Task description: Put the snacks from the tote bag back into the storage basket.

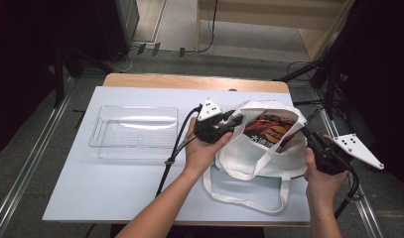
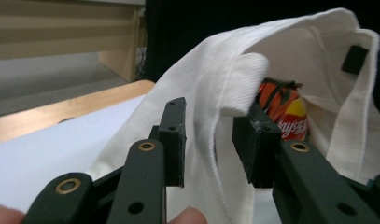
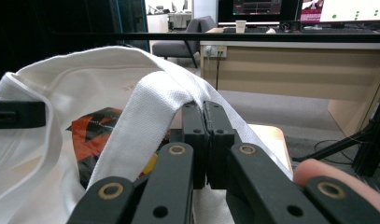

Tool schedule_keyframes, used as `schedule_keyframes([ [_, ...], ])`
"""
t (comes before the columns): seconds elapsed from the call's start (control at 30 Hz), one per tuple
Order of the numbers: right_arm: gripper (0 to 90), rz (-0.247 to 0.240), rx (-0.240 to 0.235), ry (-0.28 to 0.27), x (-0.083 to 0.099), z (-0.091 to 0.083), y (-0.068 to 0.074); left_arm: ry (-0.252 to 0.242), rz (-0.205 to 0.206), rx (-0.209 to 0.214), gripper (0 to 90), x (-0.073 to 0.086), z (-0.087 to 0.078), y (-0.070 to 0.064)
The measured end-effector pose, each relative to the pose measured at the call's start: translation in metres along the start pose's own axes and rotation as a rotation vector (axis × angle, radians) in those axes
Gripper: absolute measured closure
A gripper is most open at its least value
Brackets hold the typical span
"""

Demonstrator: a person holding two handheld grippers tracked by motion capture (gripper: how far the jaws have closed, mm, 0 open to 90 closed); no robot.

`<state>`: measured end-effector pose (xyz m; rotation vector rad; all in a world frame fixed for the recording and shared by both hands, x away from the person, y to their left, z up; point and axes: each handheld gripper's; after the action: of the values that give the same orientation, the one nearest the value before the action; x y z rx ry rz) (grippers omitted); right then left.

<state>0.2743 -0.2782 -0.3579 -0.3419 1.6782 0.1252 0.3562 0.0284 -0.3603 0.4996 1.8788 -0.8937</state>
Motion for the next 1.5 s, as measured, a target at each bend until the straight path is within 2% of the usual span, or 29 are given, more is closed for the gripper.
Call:
schedule_keyframes([
  [0.1,90.0,0.010,-0.002,-0.004,-0.002,-0.001,-0.001,-0.007,0.019,0.009,65.3,-0.004,0.001,-0.003],
  [0.17,90.0,0.009,-0.005,-0.006,-0.002,-0.001,-0.002,-0.015,0.010,0.010,67.9,-0.008,0.003,-0.002],
  [0.23,90.0,0.001,-0.010,0.001,-0.001,-0.001,0.000,-0.003,-0.029,0.015,73.9,-0.011,0.007,0.002],
  [0.3,90.0,-0.002,-0.012,0.011,0.000,0.000,0.001,0.013,-0.113,0.016,79.2,-0.012,0.015,0.010],
  [0.37,90.0,-0.001,-0.017,0.018,0.001,0.001,0.000,0.052,-0.168,0.020,82.2,-0.011,0.025,0.017],
  [0.47,90.0,-0.007,-0.019,0.028,0.002,0.002,0.000,0.164,-0.235,0.014,82.6,-0.003,0.044,0.026],
  [0.57,90.0,-0.003,-0.024,0.039,0.002,0.003,0.001,0.257,-0.241,-0.010,82.2,0.010,0.060,0.032],
  [0.67,90.0,-0.025,-0.025,0.064,0.003,0.007,0.003,0.291,-0.245,-0.027,81.8,0.020,0.069,0.035],
  [0.8,88.9,-0.013,-0.027,0.077,0.004,0.009,0.001,0.312,-0.212,-0.053,80.8,0.028,0.071,0.034],
  [0.83,87.6,-0.012,-0.022,0.078,0.004,0.009,0.000,0.332,-0.189,-0.055,79.9,0.032,0.071,0.032],
  [0.87,83.7,-0.014,-0.010,0.079,0.003,0.009,-0.001,0.330,-0.174,-0.056,78.0,0.034,0.070,0.031],
  [0.93,82.8,-0.020,0.024,0.084,0.005,0.010,-0.003,0.307,-0.165,-0.050,72.7,0.035,0.064,0.029],
  [1.0,88.1,-0.021,0.026,0.086,0.008,0.010,-0.005,0.273,-0.149,-0.038,65.1,0.036,0.056,0.028],
  [1.07,89.7,-0.025,0.037,0.099,0.010,0.010,-0.005,0.241,-0.122,-0.029,60.3,0.039,0.048,0.028],
  [1.13,90.0,-0.014,0.031,0.101,0.012,0.011,-0.007,0.222,-0.086,-0.022,56.8,0.042,0.041,0.028],
  [1.2,90.0,-0.005,0.021,0.102,0.014,0.013,-0.009,0.194,-0.069,-0.011,53.1,0.044,0.034,0.027],
  [1.3,90.0,-0.005,0.012,0.109,0.016,0.015,-0.007,0.154,-0.021,-0.008,38.6,0.042,0.022,0.018],
  [1.37,90.0,-0.002,0.007,0.108,0.016,0.015,-0.007,0.126,0.020,-0.018,32.0,0.041,0.016,0.011],
  [1.5,90.0,0.008,0.003,0.108,0.016,0.015,-0.007,0.052,0.060,-0.007,30.0,0.036,0.004,-0.001],
])
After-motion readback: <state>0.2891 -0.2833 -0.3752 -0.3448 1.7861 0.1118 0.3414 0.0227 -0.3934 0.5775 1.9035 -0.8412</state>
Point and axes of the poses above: each handheld gripper's, and its own axes: z roughly forward along the jaws, x roughly out of its underside, y roughly to its left, and after that the axes turned 12 degrees about -z, right-handed
